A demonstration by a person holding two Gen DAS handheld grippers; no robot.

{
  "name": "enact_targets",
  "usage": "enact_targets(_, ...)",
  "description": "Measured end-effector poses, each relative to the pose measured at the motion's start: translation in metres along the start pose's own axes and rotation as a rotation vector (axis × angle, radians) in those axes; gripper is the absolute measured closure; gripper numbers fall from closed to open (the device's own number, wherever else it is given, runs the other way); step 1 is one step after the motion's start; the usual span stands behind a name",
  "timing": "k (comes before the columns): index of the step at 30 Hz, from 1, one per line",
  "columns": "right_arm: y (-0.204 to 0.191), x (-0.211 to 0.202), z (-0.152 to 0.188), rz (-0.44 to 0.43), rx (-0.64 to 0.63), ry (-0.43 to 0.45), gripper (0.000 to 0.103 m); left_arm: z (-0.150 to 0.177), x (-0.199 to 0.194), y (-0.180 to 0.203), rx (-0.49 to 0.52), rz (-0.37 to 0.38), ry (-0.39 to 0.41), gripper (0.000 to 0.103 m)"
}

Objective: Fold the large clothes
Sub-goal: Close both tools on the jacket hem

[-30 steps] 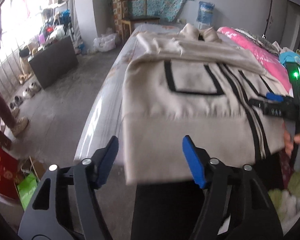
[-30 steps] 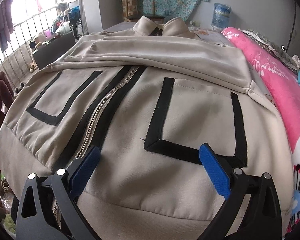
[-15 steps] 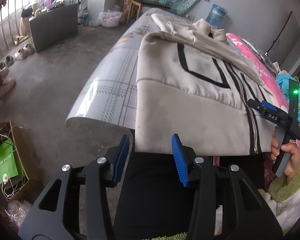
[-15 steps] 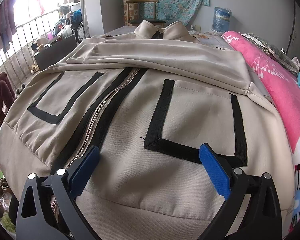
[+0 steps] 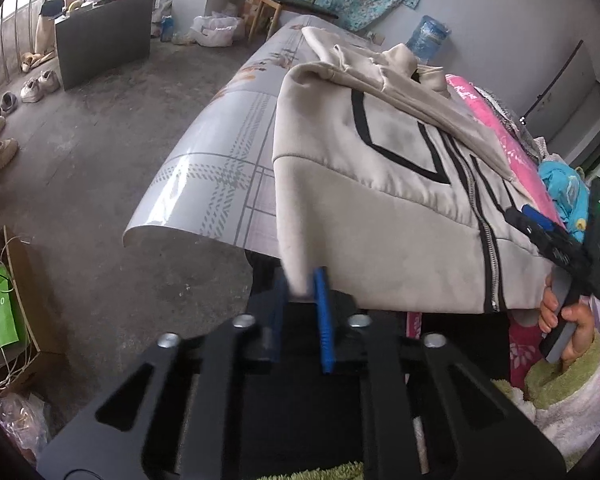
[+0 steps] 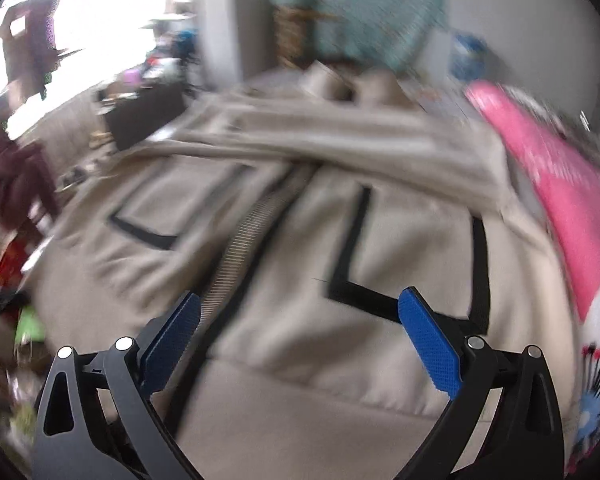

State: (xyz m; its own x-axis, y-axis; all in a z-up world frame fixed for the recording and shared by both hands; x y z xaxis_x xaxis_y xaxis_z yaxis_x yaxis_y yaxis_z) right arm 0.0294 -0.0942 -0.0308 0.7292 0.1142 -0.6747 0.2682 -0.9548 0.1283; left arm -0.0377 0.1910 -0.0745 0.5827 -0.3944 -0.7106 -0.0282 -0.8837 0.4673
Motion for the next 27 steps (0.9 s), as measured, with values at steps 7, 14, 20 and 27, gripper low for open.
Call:
enact_targets(7, -0.122, -0.03, 0.013, -0.262, -0.34, 0.059, 0.006, -0.018, -0.025, 0.021, 0.03, 0.058, 0.007, 0.098)
enact_targets(14, -0.199, -0.018, 0.022, -0.292, -0.442, 0.103, 0.018, -0.033, -0.04, 0.029, 0.017, 0.147, 0.008, 0.098)
enact_targets(20, -0.201, -0.006, 0.019, -0.178, -0.379, 0.084, 0.069, -0.033, -0.04, 0.03, 0.017, 0.178, 0.006, 0.098)
enact_targets(27, -0.175, 0.001, 0.008, -0.247, -0.22, 0.049, 0.097, -0.028, -0.031, 0.026, -0.032, 0.214, -0.033, 0.053)
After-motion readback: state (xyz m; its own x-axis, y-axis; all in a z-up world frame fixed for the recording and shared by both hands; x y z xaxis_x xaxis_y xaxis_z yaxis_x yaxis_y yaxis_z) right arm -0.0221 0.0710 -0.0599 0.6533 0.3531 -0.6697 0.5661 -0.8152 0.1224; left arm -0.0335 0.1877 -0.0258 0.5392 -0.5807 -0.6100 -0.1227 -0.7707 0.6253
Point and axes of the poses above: each gripper's, at about its wrist camera, not at the fingertips, and x roughly the way its jaws point, y to its right, z to its underside, the point moved 1 cm from there along x, roughly the way its jaws point, and after that the axes turned 9 degrees about z, right-handed, at the moved point
